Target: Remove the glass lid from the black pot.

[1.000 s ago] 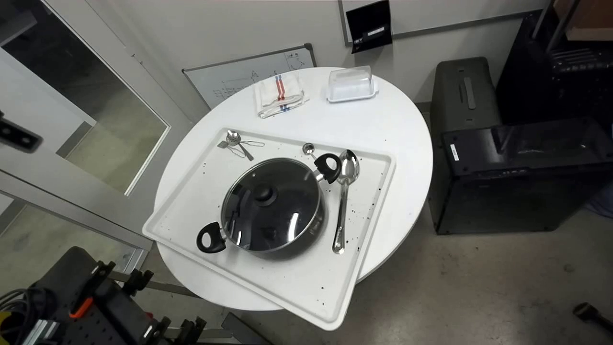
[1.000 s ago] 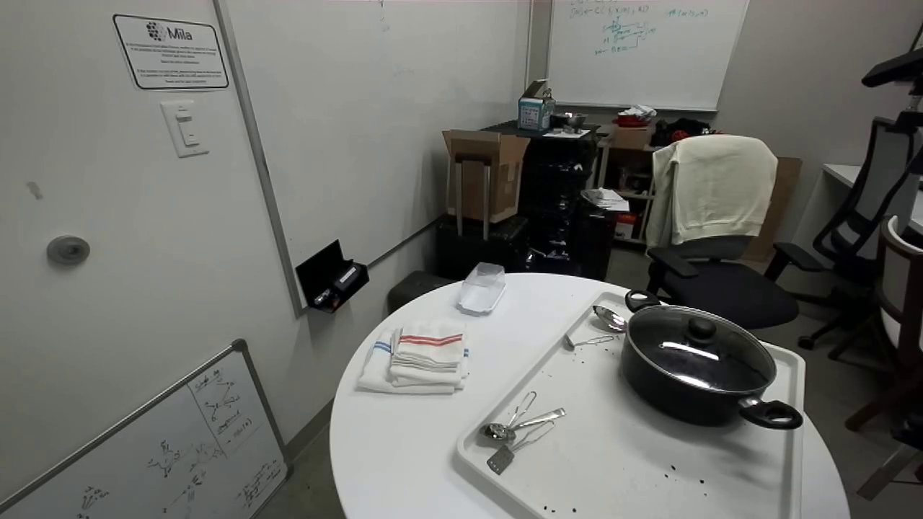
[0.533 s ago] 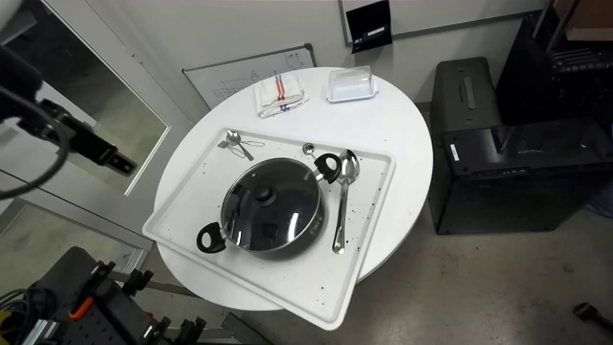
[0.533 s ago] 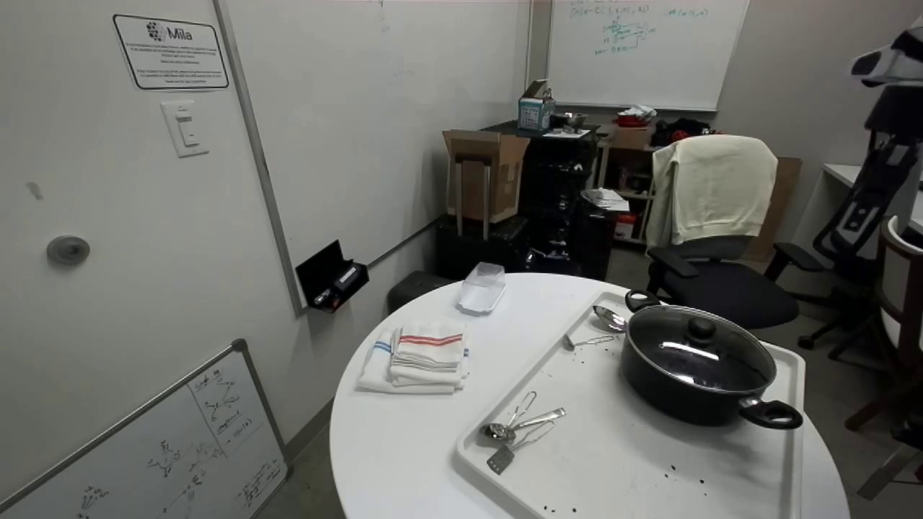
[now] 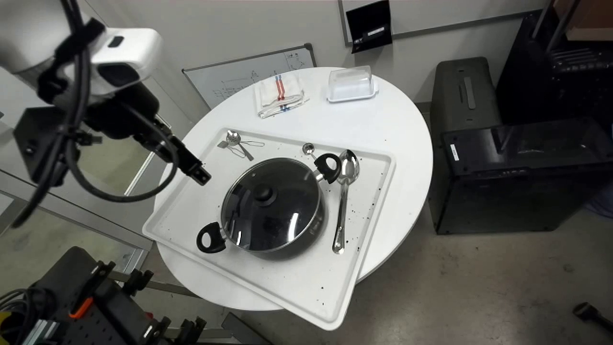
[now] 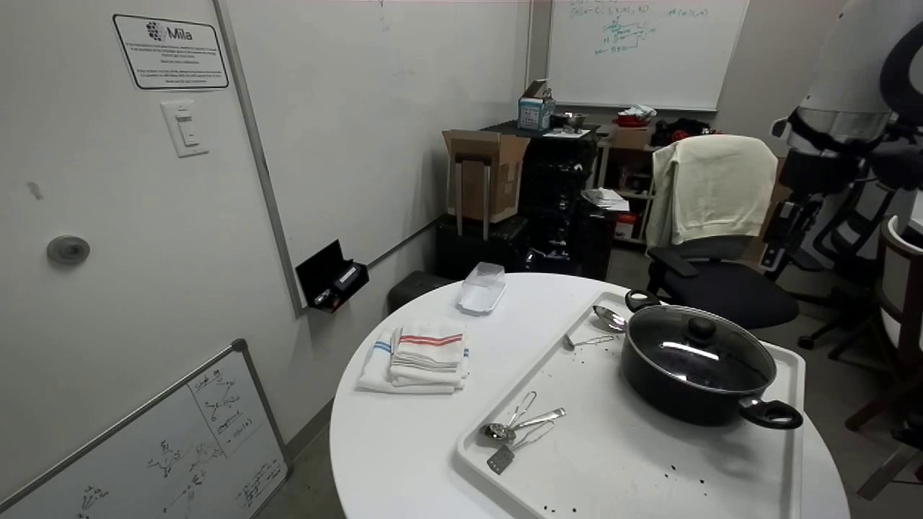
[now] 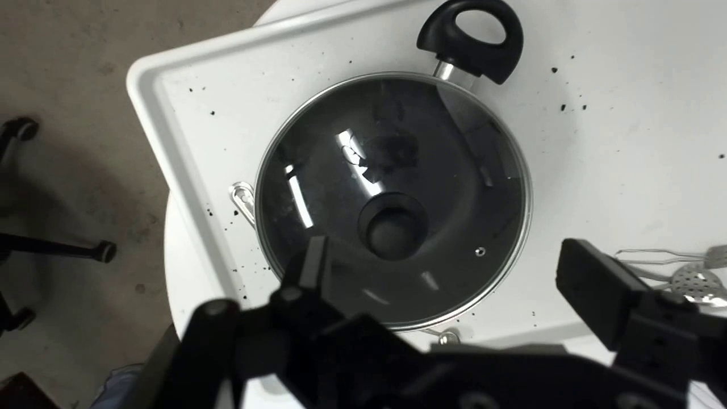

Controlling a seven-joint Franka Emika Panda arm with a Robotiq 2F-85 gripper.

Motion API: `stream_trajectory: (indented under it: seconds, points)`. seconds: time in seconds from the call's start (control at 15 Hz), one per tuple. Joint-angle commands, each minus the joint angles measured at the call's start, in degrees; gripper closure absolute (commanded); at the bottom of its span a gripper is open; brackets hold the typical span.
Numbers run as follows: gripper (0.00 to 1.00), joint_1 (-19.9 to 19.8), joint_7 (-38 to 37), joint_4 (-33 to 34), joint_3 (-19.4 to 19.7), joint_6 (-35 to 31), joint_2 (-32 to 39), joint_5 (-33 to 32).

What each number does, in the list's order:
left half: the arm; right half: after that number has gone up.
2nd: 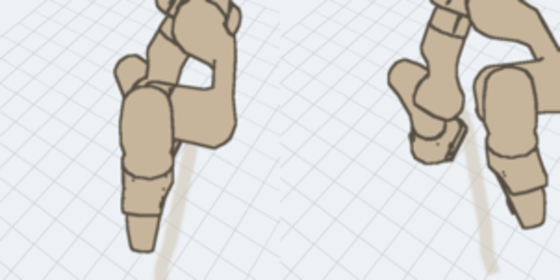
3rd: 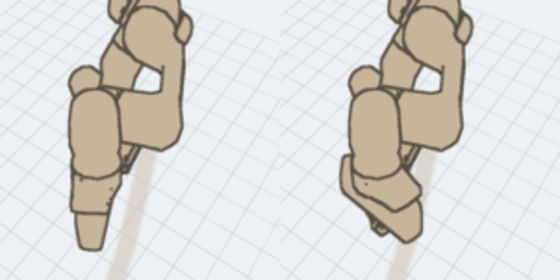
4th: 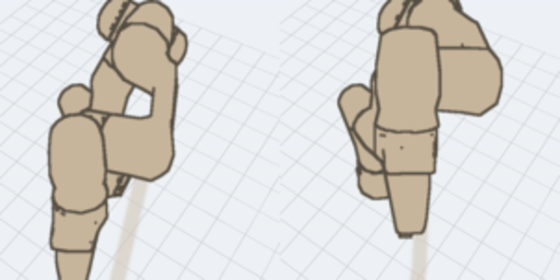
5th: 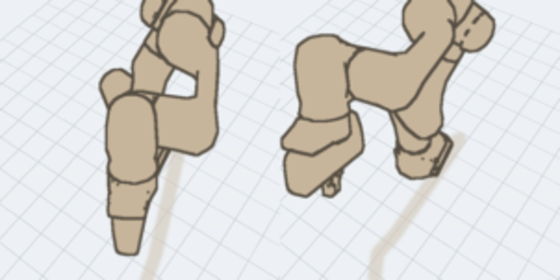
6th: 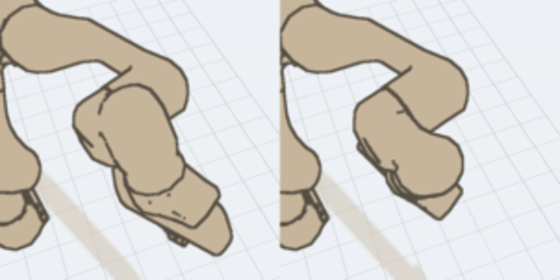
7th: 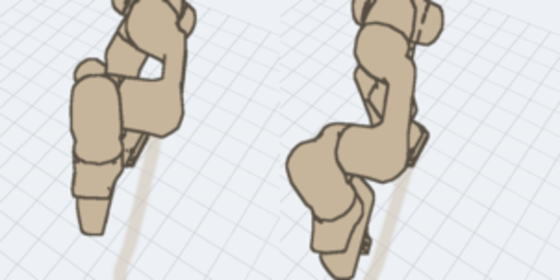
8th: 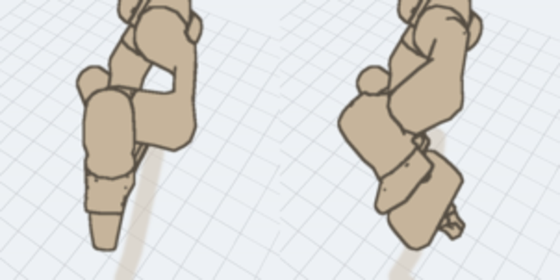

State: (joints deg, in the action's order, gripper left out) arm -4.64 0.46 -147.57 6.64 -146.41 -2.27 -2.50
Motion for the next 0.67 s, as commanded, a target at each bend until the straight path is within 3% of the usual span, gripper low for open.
stream_trajectory:
  seconds: [0.0, 0.27, 0.6]
  points:
    - [0.00, -0.50, -6.35, 6.64, -0.27, -2.59, 10.17, -3.65]
    - [0.00, 0.69, -11.20, 11.59, 1.03, -4.15, 18.50, -6.17]
    - [0.00, 1.26, -11.16, 16.06, 1.31, -4.97, 25.92, -4.43]
